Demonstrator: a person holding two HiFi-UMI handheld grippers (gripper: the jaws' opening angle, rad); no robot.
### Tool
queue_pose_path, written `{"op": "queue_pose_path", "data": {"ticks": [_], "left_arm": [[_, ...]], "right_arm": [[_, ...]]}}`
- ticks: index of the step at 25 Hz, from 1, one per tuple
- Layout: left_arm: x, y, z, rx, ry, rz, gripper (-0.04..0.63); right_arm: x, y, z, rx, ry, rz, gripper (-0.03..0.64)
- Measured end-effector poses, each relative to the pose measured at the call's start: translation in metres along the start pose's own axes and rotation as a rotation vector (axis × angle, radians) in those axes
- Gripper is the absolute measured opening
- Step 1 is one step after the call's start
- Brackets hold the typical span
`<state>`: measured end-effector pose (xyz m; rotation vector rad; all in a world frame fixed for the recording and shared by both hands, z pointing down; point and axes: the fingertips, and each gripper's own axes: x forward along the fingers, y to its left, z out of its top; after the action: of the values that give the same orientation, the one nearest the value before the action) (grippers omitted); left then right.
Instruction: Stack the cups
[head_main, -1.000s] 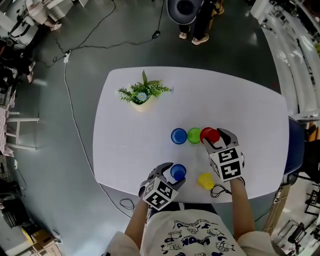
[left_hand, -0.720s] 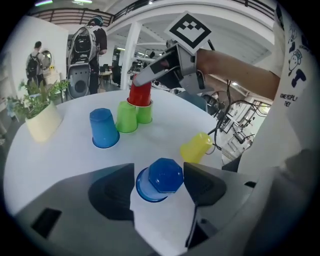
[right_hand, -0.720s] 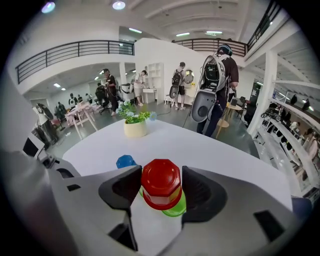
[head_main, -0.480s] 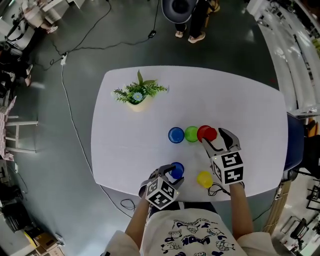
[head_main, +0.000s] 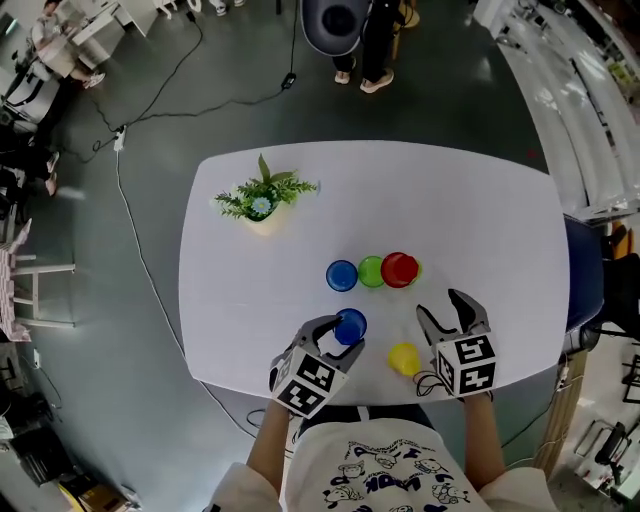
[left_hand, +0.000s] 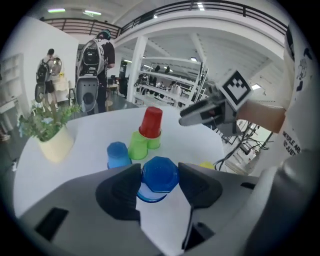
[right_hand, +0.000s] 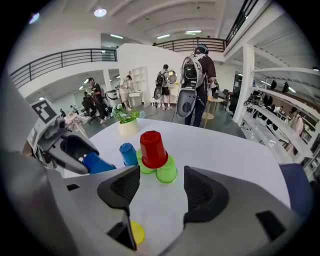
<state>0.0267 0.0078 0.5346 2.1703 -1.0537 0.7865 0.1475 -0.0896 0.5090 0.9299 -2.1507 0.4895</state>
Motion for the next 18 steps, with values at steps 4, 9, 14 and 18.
{"op": "queue_pose_path", "data": {"ticks": [4, 9, 14, 18], "left_arm": [[-0.014, 0.022, 0.046, 0.014, -0.051, 0.070, 0.244], [-0.007, 0.043, 0.081, -0.024, -0.078, 0.101, 0.244], [0.005, 0.052, 0.096, -0.062, -0.083, 0.098, 0.244], [0.014, 0.053, 0.100, -0.058, -0.053, 0.106, 0.244]], "right_arm": [[-0.021, 0.001, -0.029, 0.056, 0.037, 0.005, 0.291], [-0.033, 0.024, -0.060, 0.077, 0.072, 0.078, 0.291], [-0.036, 0.053, -0.087, 0.055, 0.121, 0.140, 0.291], [-0.040, 0.064, -0.106, 0.058, 0.165, 0.167, 0.292]]}}
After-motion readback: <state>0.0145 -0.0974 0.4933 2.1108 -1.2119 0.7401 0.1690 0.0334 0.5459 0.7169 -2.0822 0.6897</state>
